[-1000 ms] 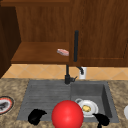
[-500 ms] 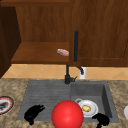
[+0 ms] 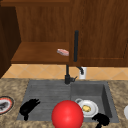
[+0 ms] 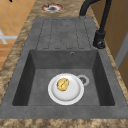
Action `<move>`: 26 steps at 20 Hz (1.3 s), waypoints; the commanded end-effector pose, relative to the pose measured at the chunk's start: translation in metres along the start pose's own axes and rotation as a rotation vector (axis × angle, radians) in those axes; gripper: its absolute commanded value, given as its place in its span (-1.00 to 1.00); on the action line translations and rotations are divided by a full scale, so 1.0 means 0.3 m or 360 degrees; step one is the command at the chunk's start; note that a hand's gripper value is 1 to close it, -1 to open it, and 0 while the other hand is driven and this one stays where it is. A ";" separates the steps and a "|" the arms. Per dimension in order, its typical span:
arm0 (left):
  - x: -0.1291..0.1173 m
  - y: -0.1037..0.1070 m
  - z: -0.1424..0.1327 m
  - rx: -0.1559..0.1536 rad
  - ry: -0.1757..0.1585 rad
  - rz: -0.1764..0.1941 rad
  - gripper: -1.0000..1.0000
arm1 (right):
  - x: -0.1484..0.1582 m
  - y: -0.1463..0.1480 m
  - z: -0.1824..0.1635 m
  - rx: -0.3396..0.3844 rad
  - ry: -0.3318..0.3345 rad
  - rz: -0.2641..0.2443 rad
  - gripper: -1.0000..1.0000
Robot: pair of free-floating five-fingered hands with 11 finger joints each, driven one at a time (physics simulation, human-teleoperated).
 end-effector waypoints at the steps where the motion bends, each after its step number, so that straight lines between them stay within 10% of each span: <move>1: -0.014 -0.004 0.073 -0.0007 0.0055 0.0114 -1.00 | 0.000 0.000 0.000 0.0000 0.0000 0.0000 0.00; 17: 0.024 -0.007 0.257 -0.0011 0.0164 0.0357 -1.00 | 0.000 0.000 0.000 -0.0002 0.0001 -0.0003 0.00; 26: 0.048 -0.046 0.297 -0.0023 0.0269 0.0369 -1.00 | 0.000 0.000 0.000 -0.0002 0.0001 -0.0003 0.00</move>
